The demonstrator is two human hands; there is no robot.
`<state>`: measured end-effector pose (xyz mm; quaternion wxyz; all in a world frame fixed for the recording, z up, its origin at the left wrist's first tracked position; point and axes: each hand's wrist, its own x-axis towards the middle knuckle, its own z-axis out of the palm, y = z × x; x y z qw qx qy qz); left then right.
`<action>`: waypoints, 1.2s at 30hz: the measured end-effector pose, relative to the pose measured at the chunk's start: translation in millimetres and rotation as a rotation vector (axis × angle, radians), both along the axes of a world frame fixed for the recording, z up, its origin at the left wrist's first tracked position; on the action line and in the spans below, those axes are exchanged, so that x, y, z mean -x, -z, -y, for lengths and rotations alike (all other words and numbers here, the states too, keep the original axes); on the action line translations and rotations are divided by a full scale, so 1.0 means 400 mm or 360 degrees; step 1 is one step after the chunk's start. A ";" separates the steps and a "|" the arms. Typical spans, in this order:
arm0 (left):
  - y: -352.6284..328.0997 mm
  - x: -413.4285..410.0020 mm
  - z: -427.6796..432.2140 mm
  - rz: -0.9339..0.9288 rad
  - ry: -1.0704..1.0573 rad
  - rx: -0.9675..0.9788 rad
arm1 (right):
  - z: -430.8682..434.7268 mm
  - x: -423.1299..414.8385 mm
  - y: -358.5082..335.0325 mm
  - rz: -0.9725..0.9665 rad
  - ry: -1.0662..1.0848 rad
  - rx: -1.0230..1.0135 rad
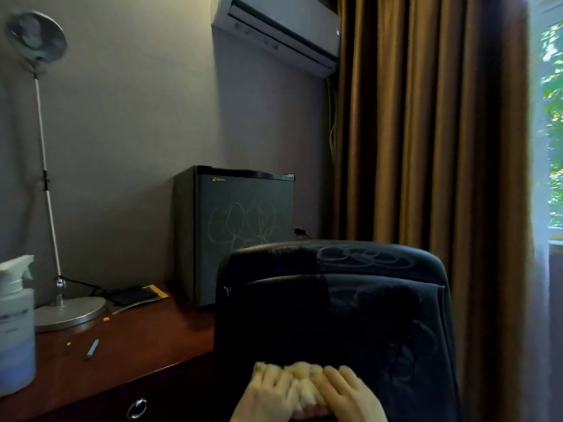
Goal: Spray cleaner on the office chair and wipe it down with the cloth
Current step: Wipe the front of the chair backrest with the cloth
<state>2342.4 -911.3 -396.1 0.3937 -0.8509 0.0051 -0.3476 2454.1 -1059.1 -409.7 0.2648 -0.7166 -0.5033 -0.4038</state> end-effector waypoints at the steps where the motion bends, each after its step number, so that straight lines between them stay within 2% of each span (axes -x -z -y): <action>1: -0.028 -0.005 0.000 -0.0027 0.0027 0.0141 | 0.013 -0.022 -0.034 0.0176 0.0019 0.0039; 2: -0.077 -0.007 0.001 -0.0034 -0.0034 0.0276 | 0.019 -0.020 -0.083 0.0260 0.0045 0.0065; 3: -0.129 -0.022 -0.004 0.0006 -0.0039 0.0241 | 0.021 -0.029 -0.136 0.0314 0.0053 0.0061; 7: -0.377 -0.066 -0.042 0.0299 -0.0143 0.0211 | -0.035 -0.065 -0.391 0.0281 0.0173 0.0069; 10: -0.475 -0.103 -0.070 0.0295 -0.0334 0.0326 | -0.090 -0.119 -0.493 0.0225 0.0239 0.0165; 13: -0.476 -0.163 -0.083 0.0171 -0.0395 0.0565 | -0.128 -0.181 -0.503 0.0009 0.0313 0.0244; 16: -0.453 -0.210 -0.094 0.0278 -0.0322 0.0734 | -0.153 -0.218 -0.476 -0.0167 0.0231 0.0204; 22: -0.406 -0.217 -0.088 0.0386 -0.0261 0.0740 | -0.149 -0.229 -0.448 -0.0149 0.0225 0.0162; 36: -0.311 -0.197 -0.019 0.0272 -0.0327 0.0758 | -0.078 -0.189 -0.354 -0.0313 0.0153 0.0233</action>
